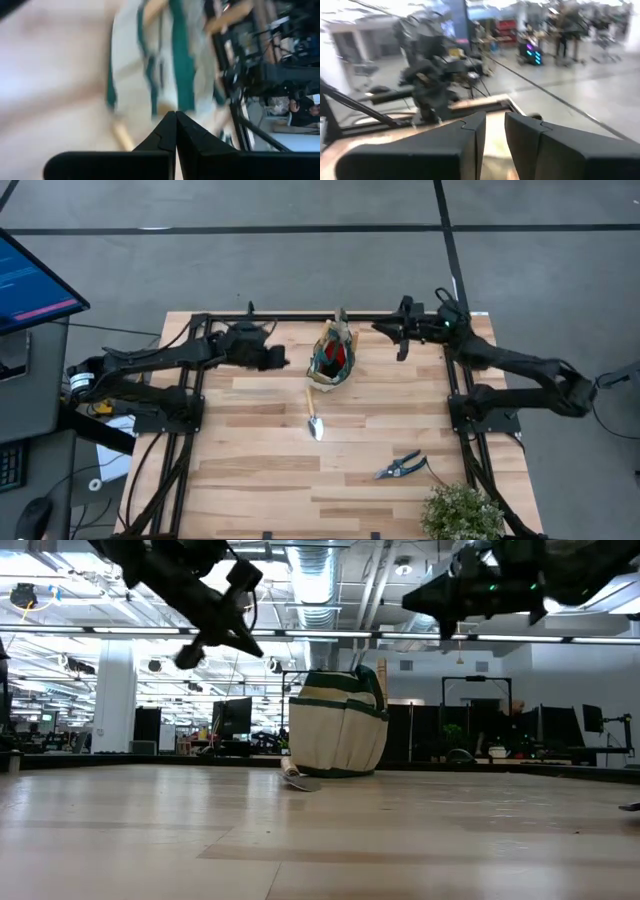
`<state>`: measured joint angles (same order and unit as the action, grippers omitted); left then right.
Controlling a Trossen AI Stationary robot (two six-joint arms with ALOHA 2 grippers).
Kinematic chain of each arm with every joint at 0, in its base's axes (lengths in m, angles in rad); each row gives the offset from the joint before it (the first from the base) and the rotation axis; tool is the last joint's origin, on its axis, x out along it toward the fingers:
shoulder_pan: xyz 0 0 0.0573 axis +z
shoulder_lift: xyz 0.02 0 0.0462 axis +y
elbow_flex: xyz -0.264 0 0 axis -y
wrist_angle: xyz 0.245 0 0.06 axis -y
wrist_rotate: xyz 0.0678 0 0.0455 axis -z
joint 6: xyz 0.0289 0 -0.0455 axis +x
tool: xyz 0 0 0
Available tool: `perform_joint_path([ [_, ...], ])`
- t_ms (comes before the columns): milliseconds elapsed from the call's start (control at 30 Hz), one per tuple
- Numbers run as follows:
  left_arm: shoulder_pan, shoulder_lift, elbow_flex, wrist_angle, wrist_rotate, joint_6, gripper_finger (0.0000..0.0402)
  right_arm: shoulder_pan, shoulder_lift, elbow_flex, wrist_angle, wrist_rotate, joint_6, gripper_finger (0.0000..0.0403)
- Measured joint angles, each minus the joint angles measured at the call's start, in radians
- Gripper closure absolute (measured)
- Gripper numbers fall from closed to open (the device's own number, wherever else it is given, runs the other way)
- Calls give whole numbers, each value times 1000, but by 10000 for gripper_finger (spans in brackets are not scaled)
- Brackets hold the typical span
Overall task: Pick & Place Garden tools in Gardening bag
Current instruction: Put the brown trowel into the gardening bag
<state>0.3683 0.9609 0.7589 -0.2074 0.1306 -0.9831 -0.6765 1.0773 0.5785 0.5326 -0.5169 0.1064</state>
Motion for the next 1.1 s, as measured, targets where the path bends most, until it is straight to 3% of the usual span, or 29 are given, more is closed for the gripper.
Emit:
perform_joint_path([
  [133, -113, -12, 0, -146, -2, -224, 399, 38, -121, 0, -221, 127, -8, 337],
  [233, -233, 16, 1, -162, -14, -347, 399, 74, -178, 0, -330, 214, 3, 337],
  [433, -429, 133, 0, -85, -215, -419, 379, 157, -199, 0, -417, 332, 17, 337],
  [567, -452, 208, 0, 26, -258, -418, 340, 202, -183, 0, -416, 339, 32, 335],
  [733, -426, 256, 0, 148, -261, -379, 260, 249, -175, 0, -441, 379, 45, 314],
  [933, -392, 321, 1, 105, -216, -361, 156, 273, -174, 0, -471, 391, 50, 281],
  [1100, -375, 428, 1, 108, -212, -398, 124, 278, -175, 0, -474, 391, 59, 264],
])
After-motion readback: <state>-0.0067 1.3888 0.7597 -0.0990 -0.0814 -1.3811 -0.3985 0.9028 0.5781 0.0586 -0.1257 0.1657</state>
